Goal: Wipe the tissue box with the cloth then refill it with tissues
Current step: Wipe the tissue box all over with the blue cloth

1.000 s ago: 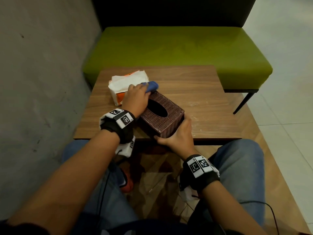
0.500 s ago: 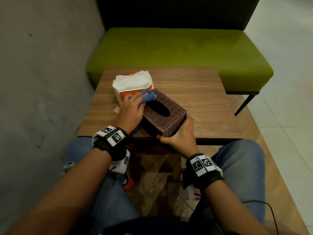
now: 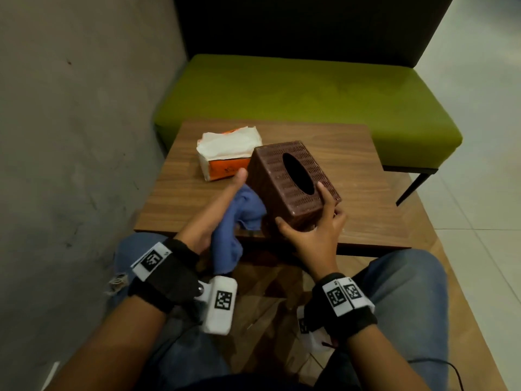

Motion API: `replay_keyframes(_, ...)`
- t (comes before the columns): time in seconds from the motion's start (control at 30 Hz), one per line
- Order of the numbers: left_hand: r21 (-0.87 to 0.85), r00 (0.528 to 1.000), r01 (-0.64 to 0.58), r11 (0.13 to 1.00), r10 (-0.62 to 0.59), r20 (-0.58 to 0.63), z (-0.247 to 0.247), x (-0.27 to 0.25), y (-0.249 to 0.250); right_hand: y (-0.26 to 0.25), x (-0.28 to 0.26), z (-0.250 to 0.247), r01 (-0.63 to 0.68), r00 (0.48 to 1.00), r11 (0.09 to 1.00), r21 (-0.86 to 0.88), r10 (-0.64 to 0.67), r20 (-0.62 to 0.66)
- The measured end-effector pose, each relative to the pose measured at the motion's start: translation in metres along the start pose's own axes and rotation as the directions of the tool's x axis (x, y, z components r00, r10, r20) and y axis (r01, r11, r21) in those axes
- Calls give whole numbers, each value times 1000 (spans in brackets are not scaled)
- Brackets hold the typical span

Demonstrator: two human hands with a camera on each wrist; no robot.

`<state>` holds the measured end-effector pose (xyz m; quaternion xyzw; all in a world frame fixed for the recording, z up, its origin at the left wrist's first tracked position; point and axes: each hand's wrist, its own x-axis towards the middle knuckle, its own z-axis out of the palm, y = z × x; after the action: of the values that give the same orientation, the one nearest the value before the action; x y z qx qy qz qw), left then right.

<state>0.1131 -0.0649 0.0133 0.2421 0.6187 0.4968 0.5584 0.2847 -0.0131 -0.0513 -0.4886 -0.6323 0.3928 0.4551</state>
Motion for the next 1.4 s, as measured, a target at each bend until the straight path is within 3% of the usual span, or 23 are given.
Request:
replay_keyframes(0.1,15,998,-53,998,52,33,24,3,5,-2,-7,6,204,978,979,-14,-204,-36)
replay_keyframes(0.23,-112,994,-94,989,98,36,33,11,3,-7,-5,4,259,961,966,-28,-260,-91)
replay_keyframes(0.3,5,980,-184,983,184,-69,34,13,2,-6,-4,1,270,961,963,-26,-271,-49)
replay_keyframes(0.4,278,896,-387,879,429,-110,21,11,7,-4,-3,-10,172,973,984,36,-175,152)
replay_keyframes(0.47,544,830,-445,711,556,-48,5,9,13,-11,1,-21,-115,972,978,176,75,221)
replay_keyframes(0.5,701,796,-430,569,605,-3,-3,8,16,-15,5,-27,-288,948,912,293,228,222)
replay_keyframes(0.57,899,745,-376,224,651,149,-15,4,20,-25,17,-40,-546,837,682,486,458,298)
replay_keyframes(0.6,928,724,-370,45,640,258,-17,1,22,-30,22,-47,-635,772,585,504,504,388)
replay_keyframes(0.67,891,692,-385,-240,563,451,-19,0,21,-40,28,-53,-762,647,495,418,539,539)
replay_keyframes(0.77,802,626,-436,-409,503,597,-17,-1,20,-50,29,-48,-864,491,428,265,603,629)
replay_keyframes(0.83,758,566,-458,-464,505,651,-12,0,21,-51,27,-43,-896,439,344,281,584,683)
replay_keyframes(0.9,744,537,-473,-473,515,668,-9,1,19,-50,24,-41,-909,417,268,321,543,729)
replay_keyframes(1.0,759,543,-531,-376,536,646,-9,5,12,-47,23,-40,-920,390,202,335,537,748)
replay_keyframes(1.03,774,556,-570,-276,564,611,-9,7,10,-45,24,-40,-923,382,177,343,535,754)
replay_keyframes(1.07,787,601,-610,-89,596,533,-10,8,9,-45,24,-41,-922,380,146,359,531,758)
replay_keyframes(1.1,761,665,-629,160,619,419,-9,7,9,-42,25,-41,-916,385,121,382,529,756)
replay_keyframes(1.13,677,696,-636,371,655,295,-7,7,8,-41,26,-42,-905,402,113,409,540,740)
replay_keyframes(1.17,572,680,-658,489,712,174,-3,5,9,-41,27,-41,-892,425,122,436,560,711)
replay_keyframes(1.23,463,602,-715,524,798,26,16,-8,10,-41,27,-37,-871,458,147,469,591,664)
replay_keyframes(1.27,454,583,-733,506,811,38,29,-16,11,-43,25,-34,-866,465,150,476,592,659)
replay_keyframes(1.33,526,571,-754,394,789,227,55,-30,11,-49,21,-27,-837,518,197,510,586,623)
replay_keyframes(1.4,645,540,-738,198,746,389,75,-35,7,-51,18,-24,-799,575,250,547,585,573)
